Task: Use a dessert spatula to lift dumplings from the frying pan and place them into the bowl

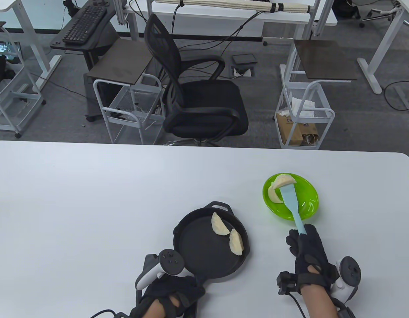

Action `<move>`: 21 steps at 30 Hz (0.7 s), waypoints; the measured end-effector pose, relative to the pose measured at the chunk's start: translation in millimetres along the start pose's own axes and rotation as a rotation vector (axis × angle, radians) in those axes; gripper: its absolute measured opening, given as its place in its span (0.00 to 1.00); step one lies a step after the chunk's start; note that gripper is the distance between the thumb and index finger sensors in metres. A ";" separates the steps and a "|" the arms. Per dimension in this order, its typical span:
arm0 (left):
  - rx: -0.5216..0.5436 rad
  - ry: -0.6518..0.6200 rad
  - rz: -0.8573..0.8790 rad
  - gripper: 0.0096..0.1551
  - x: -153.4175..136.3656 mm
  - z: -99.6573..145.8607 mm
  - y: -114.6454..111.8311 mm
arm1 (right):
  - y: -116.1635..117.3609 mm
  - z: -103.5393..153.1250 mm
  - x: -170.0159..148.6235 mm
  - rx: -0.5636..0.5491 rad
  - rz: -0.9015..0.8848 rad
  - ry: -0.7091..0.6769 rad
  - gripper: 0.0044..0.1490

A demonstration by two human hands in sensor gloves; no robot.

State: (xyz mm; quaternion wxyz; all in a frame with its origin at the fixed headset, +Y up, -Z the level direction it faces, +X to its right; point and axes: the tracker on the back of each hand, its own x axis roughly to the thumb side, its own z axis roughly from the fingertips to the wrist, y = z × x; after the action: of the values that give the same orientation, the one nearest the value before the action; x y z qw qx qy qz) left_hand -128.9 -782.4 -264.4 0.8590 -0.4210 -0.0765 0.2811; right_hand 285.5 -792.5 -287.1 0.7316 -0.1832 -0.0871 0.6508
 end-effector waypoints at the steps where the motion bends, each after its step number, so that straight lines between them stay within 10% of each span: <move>1: 0.000 0.000 0.000 0.38 0.0 0.0 0.0 | -0.7 -0.5 -0.4 -0.005 0.002 0.000 0.38; 21: 0.001 0.000 0.000 0.38 0.0 0.0 0.0 | -2.9 -8.2 -0.6 0.037 0.025 0.008 0.40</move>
State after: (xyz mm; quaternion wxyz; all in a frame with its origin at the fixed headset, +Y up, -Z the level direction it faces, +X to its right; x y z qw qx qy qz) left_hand -128.9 -782.5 -264.4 0.8592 -0.4207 -0.0766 0.2810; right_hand 291.1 -794.6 -293.4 0.7270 -0.1735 -0.0699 0.6606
